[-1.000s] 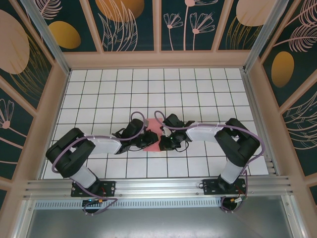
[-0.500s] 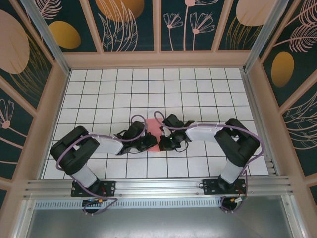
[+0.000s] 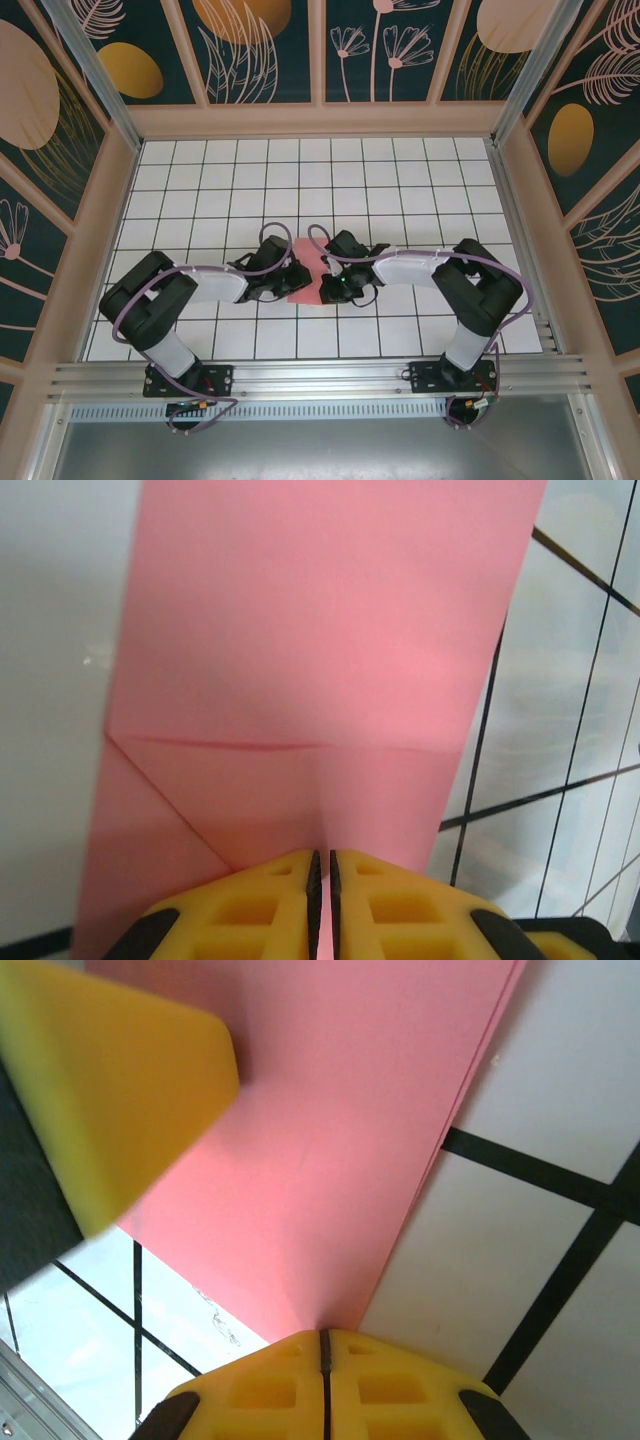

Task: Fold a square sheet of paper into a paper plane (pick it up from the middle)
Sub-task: Fold the triangle a second time at the center of the table.

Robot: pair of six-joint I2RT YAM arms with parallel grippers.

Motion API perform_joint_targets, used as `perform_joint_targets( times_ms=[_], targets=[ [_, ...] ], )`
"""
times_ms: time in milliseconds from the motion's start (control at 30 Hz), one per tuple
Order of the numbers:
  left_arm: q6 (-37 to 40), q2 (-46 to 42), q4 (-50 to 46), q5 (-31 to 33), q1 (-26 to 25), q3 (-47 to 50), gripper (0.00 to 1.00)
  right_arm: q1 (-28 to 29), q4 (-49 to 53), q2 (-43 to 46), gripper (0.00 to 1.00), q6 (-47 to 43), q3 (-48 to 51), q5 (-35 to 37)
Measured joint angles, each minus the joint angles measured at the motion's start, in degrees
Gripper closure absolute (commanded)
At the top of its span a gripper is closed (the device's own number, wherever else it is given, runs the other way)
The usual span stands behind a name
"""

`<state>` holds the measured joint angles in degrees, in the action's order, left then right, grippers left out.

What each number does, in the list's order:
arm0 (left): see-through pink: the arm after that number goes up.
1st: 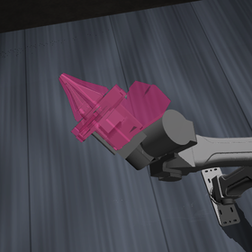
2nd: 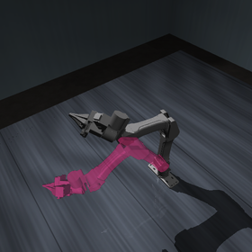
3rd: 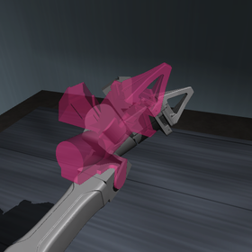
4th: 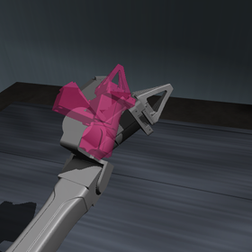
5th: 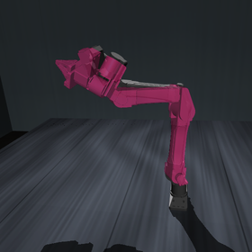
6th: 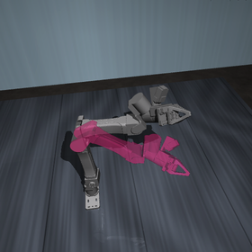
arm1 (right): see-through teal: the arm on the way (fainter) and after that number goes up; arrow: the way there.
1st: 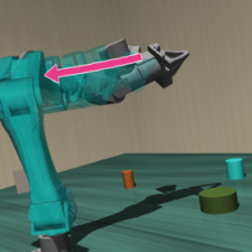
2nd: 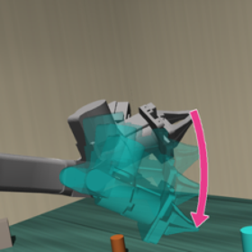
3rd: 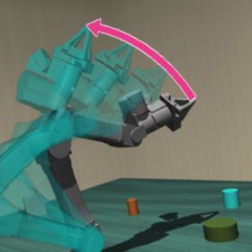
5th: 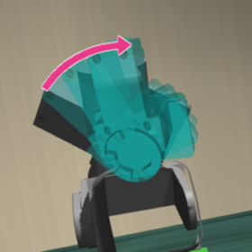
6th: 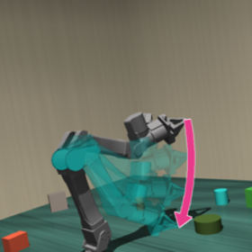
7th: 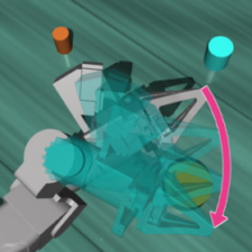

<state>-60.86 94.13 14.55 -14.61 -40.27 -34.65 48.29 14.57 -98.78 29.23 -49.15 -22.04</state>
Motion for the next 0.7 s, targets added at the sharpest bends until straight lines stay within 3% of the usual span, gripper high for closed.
perform_joint_targets(
  times_ms=[433,567,700],
  targets=[
    [7.19,0.11,-4.72,3.10,6.43,-2.89,0.80,0.09,0.00,0.28,0.91,0.00,0.00,0.17],
    [9.33,-0.02,-7.41,6.25,8.07,-4.57,0.73,0.44,0.46,0.59,0.87,0.00,-0.48,1.16],
    [10.21,-2.14,-9.75,9.05,8.81,-4.79,0.62,0.98,2.45,0.59,0.76,0.04,-3.02,4.81]
  ],
)
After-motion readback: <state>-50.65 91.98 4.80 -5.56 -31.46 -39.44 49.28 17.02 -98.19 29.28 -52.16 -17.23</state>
